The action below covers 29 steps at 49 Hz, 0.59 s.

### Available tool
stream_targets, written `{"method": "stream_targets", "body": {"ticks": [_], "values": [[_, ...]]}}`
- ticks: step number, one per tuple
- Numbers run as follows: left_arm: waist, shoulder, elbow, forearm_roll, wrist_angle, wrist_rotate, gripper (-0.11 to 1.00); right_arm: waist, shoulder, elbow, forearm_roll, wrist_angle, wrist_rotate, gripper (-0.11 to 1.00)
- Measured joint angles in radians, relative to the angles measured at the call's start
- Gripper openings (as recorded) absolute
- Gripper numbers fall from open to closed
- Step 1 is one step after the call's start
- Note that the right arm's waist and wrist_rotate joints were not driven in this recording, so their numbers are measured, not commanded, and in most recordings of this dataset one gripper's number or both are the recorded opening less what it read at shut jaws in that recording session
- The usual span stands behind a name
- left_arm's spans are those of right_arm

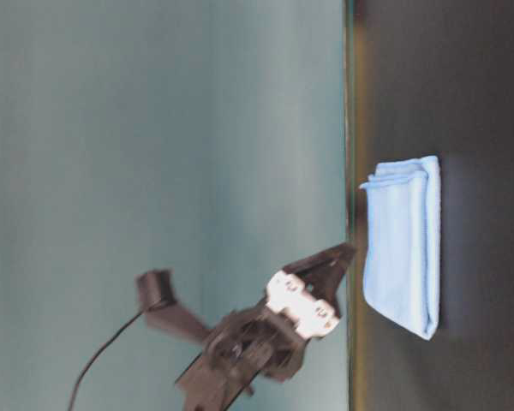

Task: Push a blue cloth with the left arm to wipe the desk.
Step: 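Lower the left gripper onto the cloth's near corner and pinch it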

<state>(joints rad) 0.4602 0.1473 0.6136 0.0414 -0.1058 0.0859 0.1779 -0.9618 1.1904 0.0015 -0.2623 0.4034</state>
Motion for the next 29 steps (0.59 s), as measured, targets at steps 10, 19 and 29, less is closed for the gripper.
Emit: {"method": "stream_targets", "body": {"ticks": [10,19,29], "values": [[0.018,0.112,-0.089,-0.002,0.000,0.018,0.82,0.000,-0.002,0.003,0.000,0.000,0.000,0.00],[0.018,0.189,-0.130,0.000,0.011,-0.011,0.82,0.000,-0.002,0.003,0.000,0.000,0.000,0.00],[0.017,0.215,-0.133,0.000,0.014,-0.067,0.82,-0.002,-0.002,0.011,0.002,0.000,0.002,0.00]]}}
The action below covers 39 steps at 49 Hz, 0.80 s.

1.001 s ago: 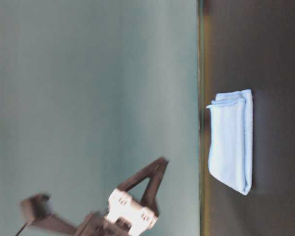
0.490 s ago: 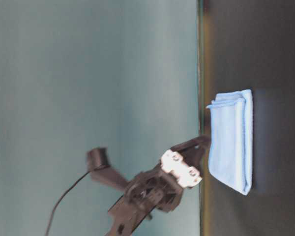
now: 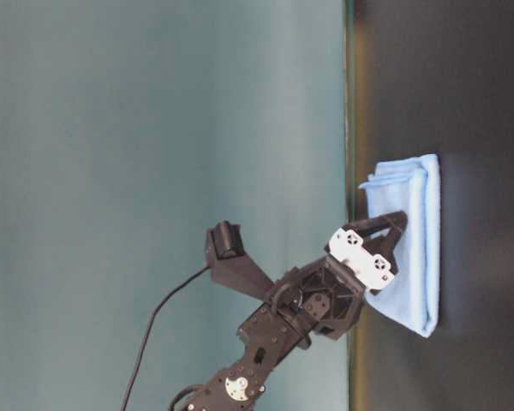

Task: Push a blue cloth with the left arm to wipe the desk.
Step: 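Lower the left gripper onto the cloth's near corner and pinch it, then drag the pinched cloth with the left gripper toward the near-left table corner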

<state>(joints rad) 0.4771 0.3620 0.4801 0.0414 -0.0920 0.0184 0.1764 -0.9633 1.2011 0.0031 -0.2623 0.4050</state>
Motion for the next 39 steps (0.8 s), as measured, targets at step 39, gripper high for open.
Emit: {"method": "stream_targets", "body": {"ticks": [39], "values": [[-0.169,-0.143,0.261,0.000,-0.078,-0.006,0.82,0.002,-0.002,0.006,-0.002,0.000,0.000,0.00]]}}
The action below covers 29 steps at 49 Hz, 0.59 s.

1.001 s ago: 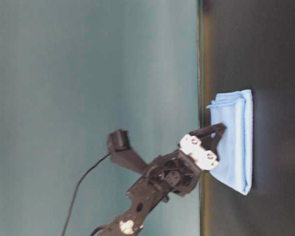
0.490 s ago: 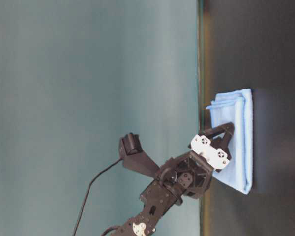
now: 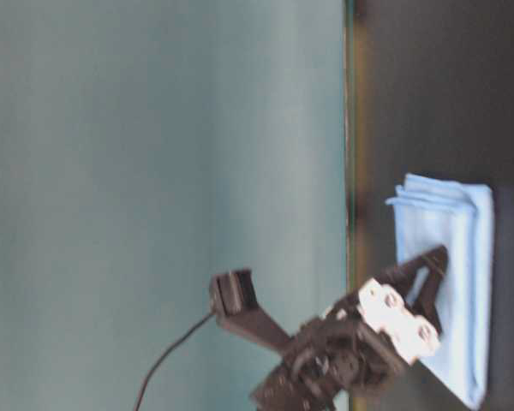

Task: Push a blue cloth with the left arm to wipe the desk.
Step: 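Drag the pinched cloth with the left gripper toward the near-left table corner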

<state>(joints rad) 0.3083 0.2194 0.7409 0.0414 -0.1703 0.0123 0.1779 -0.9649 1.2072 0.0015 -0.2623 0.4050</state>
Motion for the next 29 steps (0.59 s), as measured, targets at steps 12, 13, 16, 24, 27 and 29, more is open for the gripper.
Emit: {"method": "stream_targets", "body": {"ticks": [12,13,16,24,27,29], "values": [[-0.118,-0.089,0.132,0.000,-0.005,-0.003,0.82,-0.002,-0.002,0.000,0.000,0.000,0.000,0.00],[-0.127,-0.098,0.144,-0.002,-0.005,-0.003,0.82,0.000,0.000,0.000,0.000,0.000,-0.002,0.00],[-0.161,-0.121,0.173,0.000,-0.006,-0.003,0.82,0.000,-0.002,-0.002,0.000,-0.002,-0.002,0.00],[-0.249,-0.176,0.224,0.000,-0.008,-0.003,0.82,0.000,0.000,0.000,0.000,-0.002,0.000,0.00],[-0.282,-0.196,0.239,0.000,-0.009,-0.003,0.82,0.000,-0.002,-0.002,0.002,-0.003,-0.002,0.00],[-0.305,-0.204,0.250,0.000,-0.009,-0.003,0.82,0.000,-0.002,0.000,0.000,-0.003,-0.002,0.00]]}}
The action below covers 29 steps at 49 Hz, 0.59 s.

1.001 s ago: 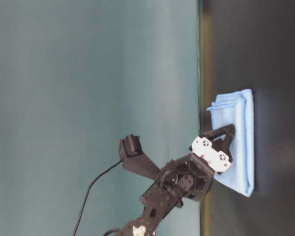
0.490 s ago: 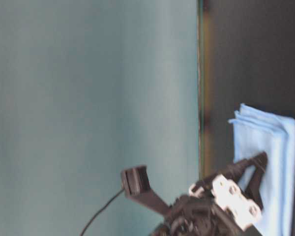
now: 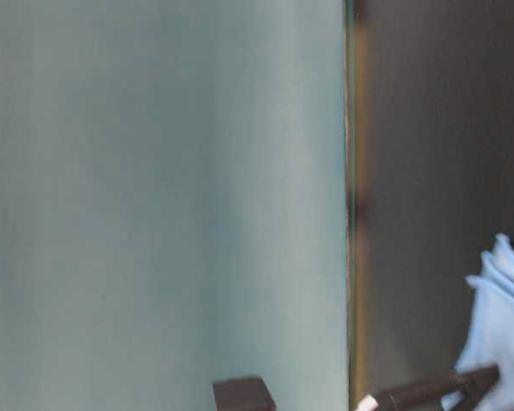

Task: Push a blue cloth with the left arm to wipe the desk.
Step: 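Drag the pinched cloth with the left gripper toward the near-left table corner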

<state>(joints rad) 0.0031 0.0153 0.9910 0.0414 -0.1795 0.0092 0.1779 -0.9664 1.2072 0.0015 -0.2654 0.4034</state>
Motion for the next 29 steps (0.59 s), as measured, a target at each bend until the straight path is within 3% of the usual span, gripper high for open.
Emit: {"method": "stream_targets", "body": {"ticks": [15,29], "values": [[-0.169,-0.025,0.049,0.000,-0.002,-0.005,0.82,0.000,0.000,0.000,0.000,-0.002,0.002,0.00],[-0.374,-0.052,0.074,0.000,0.003,-0.025,0.82,0.000,0.000,0.000,0.000,-0.003,0.000,0.00]]}}
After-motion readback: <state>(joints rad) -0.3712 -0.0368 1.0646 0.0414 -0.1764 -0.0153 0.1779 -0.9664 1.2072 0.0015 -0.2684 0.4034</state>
